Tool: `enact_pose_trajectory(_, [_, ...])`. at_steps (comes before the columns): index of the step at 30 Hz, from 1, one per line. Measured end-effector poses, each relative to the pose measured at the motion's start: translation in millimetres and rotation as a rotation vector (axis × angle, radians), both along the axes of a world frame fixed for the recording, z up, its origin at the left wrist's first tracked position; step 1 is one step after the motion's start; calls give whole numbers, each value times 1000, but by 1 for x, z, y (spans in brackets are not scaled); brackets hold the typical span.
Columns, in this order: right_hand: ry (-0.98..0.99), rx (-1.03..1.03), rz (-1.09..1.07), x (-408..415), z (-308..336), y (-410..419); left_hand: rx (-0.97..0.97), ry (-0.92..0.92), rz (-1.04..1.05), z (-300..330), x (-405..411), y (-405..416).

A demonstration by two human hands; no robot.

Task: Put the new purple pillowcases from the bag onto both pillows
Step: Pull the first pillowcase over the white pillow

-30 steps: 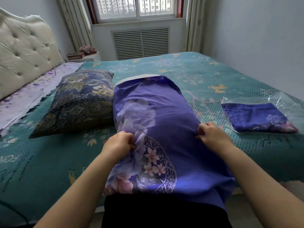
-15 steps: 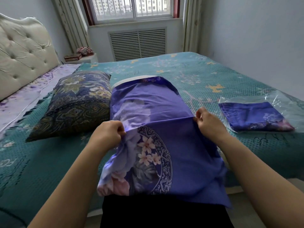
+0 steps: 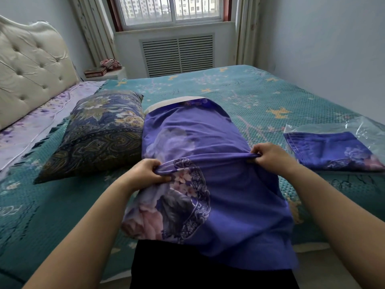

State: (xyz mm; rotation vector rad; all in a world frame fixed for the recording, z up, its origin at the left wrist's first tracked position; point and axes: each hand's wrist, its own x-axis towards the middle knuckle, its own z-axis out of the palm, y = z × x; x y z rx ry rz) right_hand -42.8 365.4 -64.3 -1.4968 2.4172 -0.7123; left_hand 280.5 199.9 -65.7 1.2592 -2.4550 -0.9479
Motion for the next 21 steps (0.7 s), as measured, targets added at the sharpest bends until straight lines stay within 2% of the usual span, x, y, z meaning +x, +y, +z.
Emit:
enact_pose_trajectory(2, [94,-138,-192,11,-2,-7,-268,39,137,0,-11,4])
enact_pose_trajectory(4, [165,-126,-274,22,-2,-14,-505,75,288,3,-25,12])
enact_pose_trajectory(6, [104,-135,-303,26,0,-24,-591,105,352,5,-35,13])
enact_pose_trajectory(8, [-116,-262,-312,28,4,-37,-465,218,403,5,-46,8])
enact_pose_trajectory(9, [-259,-334,-298,31,7,-42,-323,333,418,5,-50,4])
enact_pose_trajectory(11, [-625,-407,-228,31,12,-49,92,613,406,11,-55,0])
enact_pose_trajectory(12, [-813,-386,-169,28,16,-47,280,680,388,13,-54,-5])
enact_pose_trajectory(13, [-953,-323,-108,24,19,-43,385,688,357,14,-49,-13])
enact_pose_trajectory(14, [-988,-238,-69,16,21,-41,407,615,312,14,-43,-21])
enact_pose_trajectory(15, [-931,-166,-59,7,21,-40,376,532,295,15,-36,-32])
enact_pose_trajectory(17, [-654,-73,-80,-4,16,-38,375,397,230,16,-22,-38])
enact_pose_trajectory(18, [-585,-56,-59,-6,11,-37,436,363,159,15,-16,-38])
enact_pose_trajectory(19, [-633,-51,-23,-6,6,-35,507,319,80,9,-9,-39])
enact_pose_trajectory(21, [-860,-9,81,-6,-2,-26,629,254,-75,2,1,-34])
